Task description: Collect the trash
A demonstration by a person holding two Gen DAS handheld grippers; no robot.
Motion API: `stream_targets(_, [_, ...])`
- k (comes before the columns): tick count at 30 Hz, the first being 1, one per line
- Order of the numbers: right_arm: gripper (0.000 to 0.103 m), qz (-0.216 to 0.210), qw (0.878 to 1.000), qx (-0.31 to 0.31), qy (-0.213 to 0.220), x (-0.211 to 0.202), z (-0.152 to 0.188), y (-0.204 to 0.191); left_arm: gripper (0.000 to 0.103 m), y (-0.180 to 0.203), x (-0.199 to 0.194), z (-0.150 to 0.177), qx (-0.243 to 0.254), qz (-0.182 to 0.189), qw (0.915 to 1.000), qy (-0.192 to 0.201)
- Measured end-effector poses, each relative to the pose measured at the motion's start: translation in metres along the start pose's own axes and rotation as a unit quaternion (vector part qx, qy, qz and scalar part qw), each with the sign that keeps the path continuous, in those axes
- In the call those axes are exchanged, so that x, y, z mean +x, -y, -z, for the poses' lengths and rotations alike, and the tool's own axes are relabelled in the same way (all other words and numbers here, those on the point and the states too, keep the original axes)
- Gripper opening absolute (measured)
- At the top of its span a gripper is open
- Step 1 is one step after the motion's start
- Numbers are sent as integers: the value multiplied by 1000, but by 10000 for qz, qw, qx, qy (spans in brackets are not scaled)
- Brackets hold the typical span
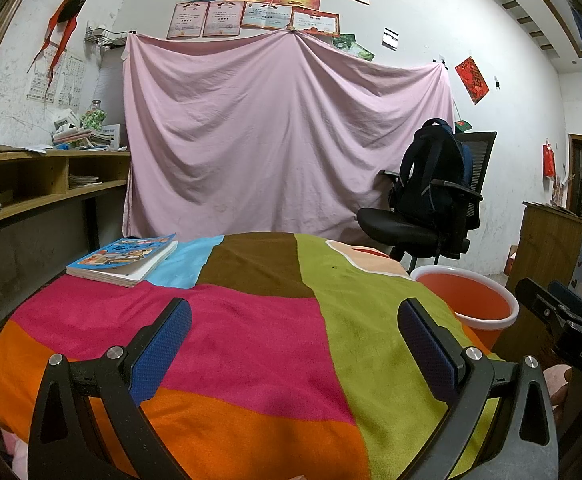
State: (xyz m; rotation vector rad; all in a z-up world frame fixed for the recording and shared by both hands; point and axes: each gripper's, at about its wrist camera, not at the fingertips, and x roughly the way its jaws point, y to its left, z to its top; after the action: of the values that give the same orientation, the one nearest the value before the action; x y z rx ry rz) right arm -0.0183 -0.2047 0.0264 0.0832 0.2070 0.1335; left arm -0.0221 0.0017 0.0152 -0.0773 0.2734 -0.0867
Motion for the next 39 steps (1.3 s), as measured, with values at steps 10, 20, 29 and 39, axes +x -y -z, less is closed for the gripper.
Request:
stream_targets(10, [103,-5,10000,8,-12,1,2,-1,101,0,0,0,-1,-2,10000,-5])
stream_targets(20, [103,-4,10000,11,-13,1,2,-1,101,1,-1,0,1,32,10000,-8])
stream_targets(29, [103,-4,10000,14,-17,1,1,-1,101,1,-2,0,62,98,9999,-11])
stream_targets(39, [103,-4,10000,19,-24,1,1,-3,101,0,-2,0,89,90,9999,-15])
